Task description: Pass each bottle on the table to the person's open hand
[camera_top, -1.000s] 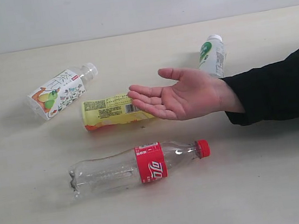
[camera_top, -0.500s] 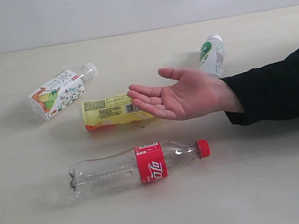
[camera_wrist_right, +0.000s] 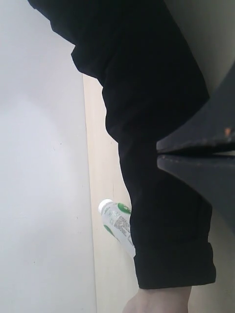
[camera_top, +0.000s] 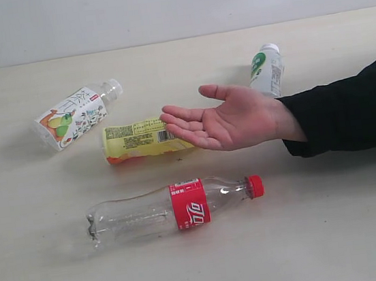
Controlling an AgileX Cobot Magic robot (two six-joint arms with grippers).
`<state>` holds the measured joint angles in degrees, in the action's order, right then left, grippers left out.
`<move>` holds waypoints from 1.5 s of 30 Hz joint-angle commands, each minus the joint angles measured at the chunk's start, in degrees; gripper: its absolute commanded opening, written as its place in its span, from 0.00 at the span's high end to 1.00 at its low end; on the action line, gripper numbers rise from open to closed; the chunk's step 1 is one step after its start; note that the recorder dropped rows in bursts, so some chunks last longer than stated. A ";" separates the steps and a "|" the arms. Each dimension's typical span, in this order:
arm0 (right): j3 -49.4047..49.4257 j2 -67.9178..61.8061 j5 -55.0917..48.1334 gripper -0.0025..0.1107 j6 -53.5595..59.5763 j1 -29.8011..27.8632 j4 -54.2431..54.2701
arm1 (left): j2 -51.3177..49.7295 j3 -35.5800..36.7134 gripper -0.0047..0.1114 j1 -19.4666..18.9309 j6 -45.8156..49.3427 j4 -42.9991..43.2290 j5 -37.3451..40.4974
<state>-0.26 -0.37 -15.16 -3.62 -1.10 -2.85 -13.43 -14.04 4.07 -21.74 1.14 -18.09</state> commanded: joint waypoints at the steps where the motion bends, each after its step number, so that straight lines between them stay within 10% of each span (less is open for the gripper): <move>1: 0.26 0.37 0.54 0.98 -0.09 -0.27 -0.10 | -17.14 -8.43 0.96 -0.13 9.37 -5.83 13.82; 9: 0.26 0.37 0.34 0.98 -0.09 -0.27 -0.10 | -51.86 -31.81 0.96 2.43 20.62 -4.86 50.73; 16: 0.26 0.37 0.34 0.98 -0.09 -0.27 -0.10 | -68.02 -45.28 0.96 18.27 40.41 -5.93 75.73; 22: 0.26 0.37 0.34 0.98 -0.09 -0.27 -0.10 | -74.65 -47.90 0.95 31.69 50.64 -5.83 74.27; 27: 0.26 0.37 0.34 0.98 -0.09 -0.27 -0.10 | -78.19 -48.15 0.72 37.39 56.53 -5.83 71.44; 34: 0.26 0.37 0.34 0.98 -0.09 -0.27 -0.10 | -81.29 -48.15 0.24 39.86 57.68 -6.33 67.16; 45: 0.26 0.37 0.34 0.98 -0.09 -0.27 -0.10 | -87.16 -48.15 0.20 39.86 59.19 -7.51 64.05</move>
<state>-0.26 -0.37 -15.16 -3.62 -1.10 -2.85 -99.45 -61.93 43.62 36.96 -5.08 47.25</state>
